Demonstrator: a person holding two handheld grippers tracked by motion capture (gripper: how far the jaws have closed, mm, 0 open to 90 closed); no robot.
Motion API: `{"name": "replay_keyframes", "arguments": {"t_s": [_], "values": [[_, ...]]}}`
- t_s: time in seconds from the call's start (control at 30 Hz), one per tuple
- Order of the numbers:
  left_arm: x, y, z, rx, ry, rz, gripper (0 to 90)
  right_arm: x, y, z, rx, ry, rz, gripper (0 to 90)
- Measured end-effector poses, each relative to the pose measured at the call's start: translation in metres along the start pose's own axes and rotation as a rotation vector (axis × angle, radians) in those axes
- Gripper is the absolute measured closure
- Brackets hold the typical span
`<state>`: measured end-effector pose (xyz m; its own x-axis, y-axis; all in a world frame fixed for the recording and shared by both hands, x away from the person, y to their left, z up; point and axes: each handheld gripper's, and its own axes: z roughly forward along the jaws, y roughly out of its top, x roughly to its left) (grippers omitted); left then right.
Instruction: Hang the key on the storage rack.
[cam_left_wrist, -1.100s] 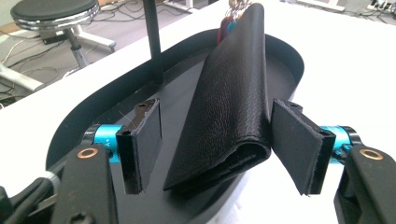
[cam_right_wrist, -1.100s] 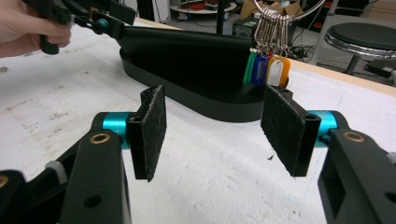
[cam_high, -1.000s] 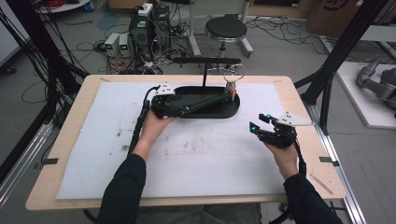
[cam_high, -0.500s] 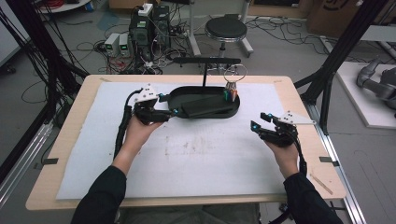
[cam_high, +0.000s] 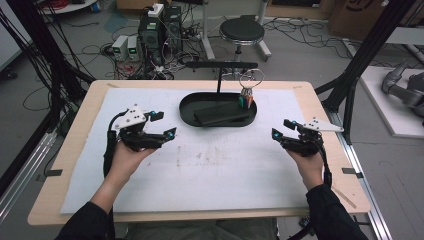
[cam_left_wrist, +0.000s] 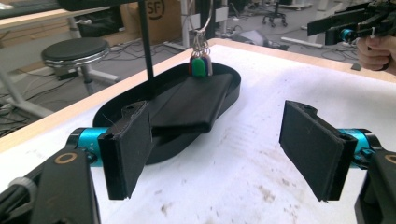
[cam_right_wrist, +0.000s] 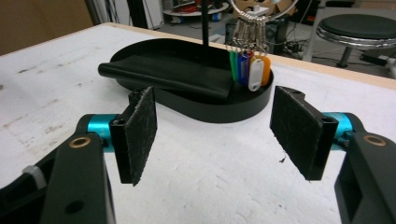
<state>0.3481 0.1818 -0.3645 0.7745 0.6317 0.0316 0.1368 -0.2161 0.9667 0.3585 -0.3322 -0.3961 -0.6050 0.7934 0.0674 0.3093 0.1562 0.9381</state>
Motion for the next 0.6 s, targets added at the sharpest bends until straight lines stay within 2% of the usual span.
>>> {"name": "replay_keyframes", "arguments": {"t_s": [0.2,0.4,0.6], "values": [[-0.001,-0.011,-0.016,-0.008,0.05,-0.019,24.4,0.001,0.0,-0.007,0.019,-0.027,-0.011,30.8],[-0.003,-0.024,-0.024,-0.006,0.064,-0.014,24.3,0.002,-0.008,-0.014,0.041,-0.048,-0.036,30.5],[0.002,-0.04,-0.026,0.005,0.075,-0.037,24.3,0.0,-0.013,-0.02,0.047,-0.073,-0.048,30.2]]}}
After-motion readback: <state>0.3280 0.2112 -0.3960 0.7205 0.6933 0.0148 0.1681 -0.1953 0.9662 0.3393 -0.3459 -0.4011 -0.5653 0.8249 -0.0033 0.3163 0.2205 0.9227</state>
